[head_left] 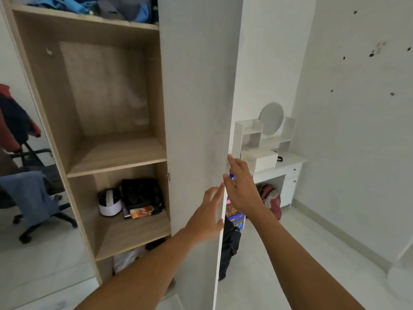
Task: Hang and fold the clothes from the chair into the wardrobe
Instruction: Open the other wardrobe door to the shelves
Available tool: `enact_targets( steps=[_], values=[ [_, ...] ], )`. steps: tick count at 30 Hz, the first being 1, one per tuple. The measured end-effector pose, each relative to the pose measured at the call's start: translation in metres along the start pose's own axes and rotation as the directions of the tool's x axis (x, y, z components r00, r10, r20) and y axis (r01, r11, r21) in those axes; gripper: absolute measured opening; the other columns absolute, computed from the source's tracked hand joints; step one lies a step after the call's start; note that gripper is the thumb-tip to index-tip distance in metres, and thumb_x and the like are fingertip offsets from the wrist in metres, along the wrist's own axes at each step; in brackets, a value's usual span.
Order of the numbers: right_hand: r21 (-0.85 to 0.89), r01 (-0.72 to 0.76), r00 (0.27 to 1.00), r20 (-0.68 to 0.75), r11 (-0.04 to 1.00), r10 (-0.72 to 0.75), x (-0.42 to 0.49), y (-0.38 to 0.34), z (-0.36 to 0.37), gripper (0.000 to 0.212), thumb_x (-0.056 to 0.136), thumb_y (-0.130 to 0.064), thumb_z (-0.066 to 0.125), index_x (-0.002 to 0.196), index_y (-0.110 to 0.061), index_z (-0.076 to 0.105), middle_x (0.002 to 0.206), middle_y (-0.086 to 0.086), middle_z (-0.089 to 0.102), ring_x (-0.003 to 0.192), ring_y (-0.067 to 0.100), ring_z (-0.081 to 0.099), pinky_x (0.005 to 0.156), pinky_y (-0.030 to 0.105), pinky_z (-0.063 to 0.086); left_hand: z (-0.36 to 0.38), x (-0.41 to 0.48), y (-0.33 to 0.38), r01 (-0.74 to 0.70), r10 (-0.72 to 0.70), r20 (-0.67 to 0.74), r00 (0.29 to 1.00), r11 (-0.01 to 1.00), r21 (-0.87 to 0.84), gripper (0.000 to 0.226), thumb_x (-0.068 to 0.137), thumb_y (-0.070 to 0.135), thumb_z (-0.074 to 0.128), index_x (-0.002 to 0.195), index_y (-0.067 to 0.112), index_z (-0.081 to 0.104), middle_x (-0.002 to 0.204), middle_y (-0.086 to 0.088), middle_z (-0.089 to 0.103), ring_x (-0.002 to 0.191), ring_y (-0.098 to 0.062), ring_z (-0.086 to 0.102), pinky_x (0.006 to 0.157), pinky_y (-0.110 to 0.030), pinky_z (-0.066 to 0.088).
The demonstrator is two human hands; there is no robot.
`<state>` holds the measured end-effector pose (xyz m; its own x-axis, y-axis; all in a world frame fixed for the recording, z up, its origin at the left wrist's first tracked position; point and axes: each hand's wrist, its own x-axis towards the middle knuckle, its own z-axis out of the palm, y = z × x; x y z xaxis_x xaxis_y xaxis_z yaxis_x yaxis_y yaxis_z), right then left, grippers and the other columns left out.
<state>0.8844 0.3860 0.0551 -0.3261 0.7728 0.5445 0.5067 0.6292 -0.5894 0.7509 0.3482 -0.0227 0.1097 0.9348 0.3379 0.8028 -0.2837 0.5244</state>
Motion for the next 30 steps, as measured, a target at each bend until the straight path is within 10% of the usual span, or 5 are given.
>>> enact_targets(
  steps=[10, 17, 25, 30],
  values=[
    [0.120, 0.013, 0.997, 0.077, 0.993, -0.022, 0.025, 0.062, -0.031, 0.055, 0.105, -0.021, 0.042, 0.156, -0.030, 0.024, 0.146, -0.009, 0.035, 0.112, -0.002, 0.051, 0.099, 0.020, 0.047, 0.036, 0.050, 0.015, 0.079, -0.078, -0.025, 0.997, 0.996, 0.043, 0.110, 0.088, 0.022, 0.072, 0.151, 0.052, -0.014, 0.161, 0.021, -0.022, 0.136, -0.018, 0.046, 0.098, -0.026, 0.052],
    [0.091, 0.107, 0.983, -0.159, 0.990, -0.092, 0.018, 0.049, -0.024, 0.039, 0.102, -0.028, 0.044, 0.141, -0.025, 0.048, 0.133, -0.010, 0.047, 0.105, 0.009, 0.057, 0.080, 0.022, 0.048, 0.015, 0.036, 0.011, 0.084, -0.081, -0.059, 0.995, 0.995, 0.051, 0.094, 0.091, 0.027, 0.064, 0.151, 0.055, -0.003, 0.162, 0.026, -0.007, 0.147, -0.005, 0.020, 0.102, -0.020, 0.036],
    [0.207, 0.262, 0.944, 0.149, 0.943, -0.295, 0.018, -0.023, 0.068, 0.045, 0.103, -0.034, 0.045, 0.147, -0.025, 0.039, 0.148, -0.004, 0.041, 0.131, 0.010, 0.044, 0.102, 0.018, 0.035, -0.060, -0.067, -0.048, 0.334, -0.308, -0.184, 0.933, 0.933, 0.136, 0.086, 0.087, 0.027, 0.068, 0.155, 0.037, 0.015, 0.164, 0.007, 0.014, 0.148, -0.007, 0.017, 0.118, -0.042, 0.031],
    [0.375, 0.308, 0.812, 0.375, 0.874, -0.447, -0.018, -0.115, 0.158, 0.050, 0.102, -0.034, 0.047, 0.150, -0.022, 0.036, 0.149, -0.001, 0.037, 0.137, 0.016, 0.038, 0.112, 0.038, 0.039, -0.132, -0.207, -0.072, 0.650, -0.570, -0.337, 0.749, 0.731, 0.208, 0.082, 0.086, 0.033, 0.070, 0.155, 0.031, 0.026, 0.162, 0.006, 0.018, 0.139, -0.016, 0.040, 0.107, -0.039, 0.044]
  ],
)
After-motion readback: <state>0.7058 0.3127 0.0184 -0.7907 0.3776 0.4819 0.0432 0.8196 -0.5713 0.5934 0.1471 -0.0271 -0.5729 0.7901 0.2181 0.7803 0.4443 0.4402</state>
